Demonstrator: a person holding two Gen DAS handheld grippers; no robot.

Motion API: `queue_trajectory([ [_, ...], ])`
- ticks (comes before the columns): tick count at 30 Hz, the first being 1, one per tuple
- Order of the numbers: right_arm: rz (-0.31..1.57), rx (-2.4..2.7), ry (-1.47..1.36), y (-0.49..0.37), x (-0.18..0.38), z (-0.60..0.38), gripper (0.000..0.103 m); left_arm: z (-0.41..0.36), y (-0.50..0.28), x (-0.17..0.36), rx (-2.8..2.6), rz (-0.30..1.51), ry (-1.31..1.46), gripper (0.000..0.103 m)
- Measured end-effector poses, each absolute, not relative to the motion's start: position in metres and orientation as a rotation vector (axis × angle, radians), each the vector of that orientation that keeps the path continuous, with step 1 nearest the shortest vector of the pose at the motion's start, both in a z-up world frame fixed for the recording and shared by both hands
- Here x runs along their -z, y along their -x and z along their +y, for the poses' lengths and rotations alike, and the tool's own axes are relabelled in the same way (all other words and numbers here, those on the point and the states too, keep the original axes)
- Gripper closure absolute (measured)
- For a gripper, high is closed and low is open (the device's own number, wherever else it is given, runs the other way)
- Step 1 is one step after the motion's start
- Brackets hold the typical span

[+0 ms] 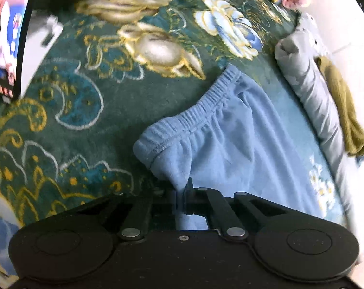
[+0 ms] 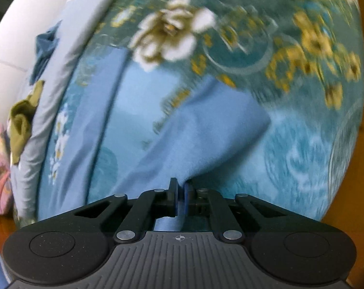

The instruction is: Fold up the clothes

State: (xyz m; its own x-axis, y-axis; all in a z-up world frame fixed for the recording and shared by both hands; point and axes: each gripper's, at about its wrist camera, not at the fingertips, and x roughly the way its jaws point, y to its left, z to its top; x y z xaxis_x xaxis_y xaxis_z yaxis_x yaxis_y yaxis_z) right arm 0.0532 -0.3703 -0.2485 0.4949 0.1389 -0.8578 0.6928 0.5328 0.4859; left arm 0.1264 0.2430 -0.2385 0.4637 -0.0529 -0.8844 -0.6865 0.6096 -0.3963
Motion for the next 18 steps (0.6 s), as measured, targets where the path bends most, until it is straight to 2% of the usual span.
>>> queue_trajectory([
  [10, 1.041, 0.376, -0.843, -0.072, 0.193, -0.389, 0.100, 0.218, -0.089, 0.195, -0.424, 1.060, 0.805, 0.102],
  [18, 1.007, 0.275, -0.808, -0.160, 0.179, -0.397, 0.100, 0.228, -0.157, 0.161, -0.383, 1.041, 0.893, 0.101],
])
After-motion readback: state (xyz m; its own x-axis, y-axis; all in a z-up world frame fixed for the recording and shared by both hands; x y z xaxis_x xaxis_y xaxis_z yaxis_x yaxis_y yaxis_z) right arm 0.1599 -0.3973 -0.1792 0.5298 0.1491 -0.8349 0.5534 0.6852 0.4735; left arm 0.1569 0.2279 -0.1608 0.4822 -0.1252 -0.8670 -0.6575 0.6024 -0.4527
